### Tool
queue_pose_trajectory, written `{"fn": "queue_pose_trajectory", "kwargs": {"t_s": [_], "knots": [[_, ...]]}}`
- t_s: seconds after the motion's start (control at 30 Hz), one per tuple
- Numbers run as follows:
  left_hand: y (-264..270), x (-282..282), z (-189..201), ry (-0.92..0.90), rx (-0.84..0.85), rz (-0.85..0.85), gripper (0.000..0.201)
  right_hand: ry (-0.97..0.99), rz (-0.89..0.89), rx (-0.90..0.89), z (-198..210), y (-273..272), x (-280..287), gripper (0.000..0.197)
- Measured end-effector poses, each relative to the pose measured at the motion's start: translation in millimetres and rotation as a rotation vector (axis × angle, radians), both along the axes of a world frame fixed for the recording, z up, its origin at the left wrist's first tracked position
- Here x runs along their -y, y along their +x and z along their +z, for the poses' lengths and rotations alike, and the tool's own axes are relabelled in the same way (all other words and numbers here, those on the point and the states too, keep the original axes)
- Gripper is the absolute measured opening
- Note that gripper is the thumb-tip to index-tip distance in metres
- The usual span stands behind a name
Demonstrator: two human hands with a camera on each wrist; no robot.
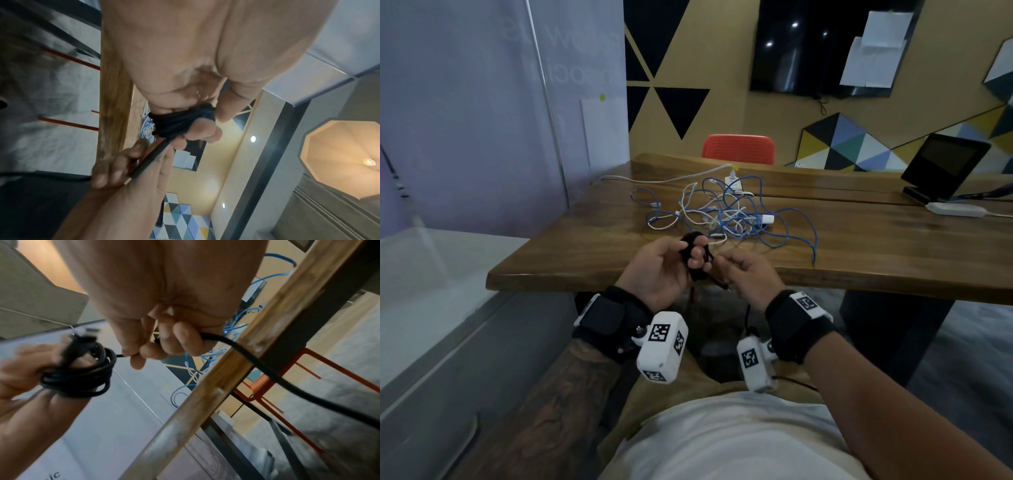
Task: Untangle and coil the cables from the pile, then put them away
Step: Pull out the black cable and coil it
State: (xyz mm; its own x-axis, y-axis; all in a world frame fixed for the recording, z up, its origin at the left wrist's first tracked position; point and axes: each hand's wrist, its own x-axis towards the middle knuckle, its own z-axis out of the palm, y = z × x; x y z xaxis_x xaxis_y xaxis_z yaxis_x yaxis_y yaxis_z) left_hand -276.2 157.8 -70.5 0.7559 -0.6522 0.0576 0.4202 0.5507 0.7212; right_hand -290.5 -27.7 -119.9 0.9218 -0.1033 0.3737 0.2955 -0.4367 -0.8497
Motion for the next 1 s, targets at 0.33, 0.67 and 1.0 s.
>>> {"fn": "queue_pose_trajectory", "kwargs": {"t_s": [0.33, 0.67, 1.0], "knots": [[22, 0, -16, -0.050, 0.023, 0.283, 0.025, -0.194, 0.310, -0.393, 9, -42, -21, 0.022], [9, 19, -34, 0.421, 0.560, 0.220, 0.025, -0.198, 0.004, 0.077, 70, -55, -12, 0.012], [-6, 9, 4, -0.014, 0.287, -0.064, 0.030, 0.134, 0.055, 0.048, 21, -21, -6, 0.029]]}}
